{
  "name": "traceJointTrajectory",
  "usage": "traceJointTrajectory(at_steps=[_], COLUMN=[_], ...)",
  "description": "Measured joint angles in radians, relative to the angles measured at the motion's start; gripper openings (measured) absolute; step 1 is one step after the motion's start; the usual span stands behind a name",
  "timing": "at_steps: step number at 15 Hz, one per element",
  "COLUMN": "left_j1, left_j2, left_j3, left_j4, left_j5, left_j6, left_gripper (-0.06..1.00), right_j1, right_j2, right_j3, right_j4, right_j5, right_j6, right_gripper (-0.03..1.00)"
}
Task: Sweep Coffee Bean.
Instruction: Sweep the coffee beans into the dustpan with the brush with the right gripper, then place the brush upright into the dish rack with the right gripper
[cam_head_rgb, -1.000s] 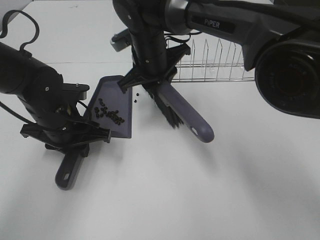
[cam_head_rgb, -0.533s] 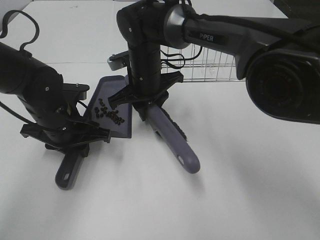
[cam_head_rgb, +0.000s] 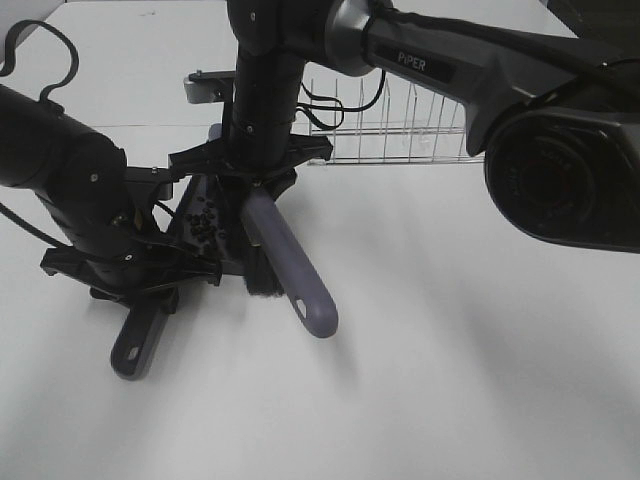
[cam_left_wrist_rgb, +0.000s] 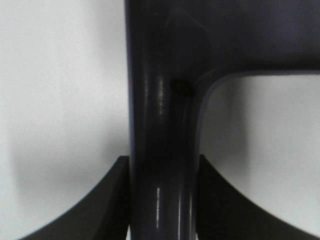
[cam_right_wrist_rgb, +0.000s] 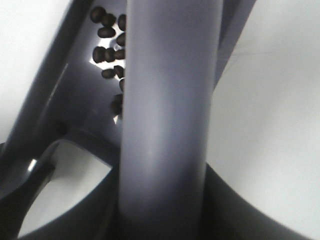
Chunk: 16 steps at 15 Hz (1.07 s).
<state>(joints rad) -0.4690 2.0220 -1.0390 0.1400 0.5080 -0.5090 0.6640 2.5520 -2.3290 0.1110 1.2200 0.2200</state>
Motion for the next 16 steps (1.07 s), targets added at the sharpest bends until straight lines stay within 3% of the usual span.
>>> traceJointTrajectory(at_steps=[2,8,12,16], left_j1=[0.0,0.0,0.0,0.0], left_j2=[0.0,0.0,0.0,0.0], left_j3=[0.0,0.0,0.0,0.0], left_j4=[0.0,0.0,0.0,0.001], left_j5=[0.0,0.001,0.001,0.001], left_j6=[0.0,0.0,0.0,0.0], left_gripper=[0.34,0.34,0.34,0.34], right_j1=[0.0,0.0,-0.015,-0.11], right_j2=[0.0,-0.085,-0.185,-0.332], right_j3=[-0.005,-0.005,-0.002,0.111], right_j4=[-0.02,-0.307,-0.347,-0.347], right_j5=[-0.005,0.003,0.004,0.003], right_j6=[0.0,0.025,-0.027,-0.035], right_gripper=[0.3,0.3,0.3,0.3])
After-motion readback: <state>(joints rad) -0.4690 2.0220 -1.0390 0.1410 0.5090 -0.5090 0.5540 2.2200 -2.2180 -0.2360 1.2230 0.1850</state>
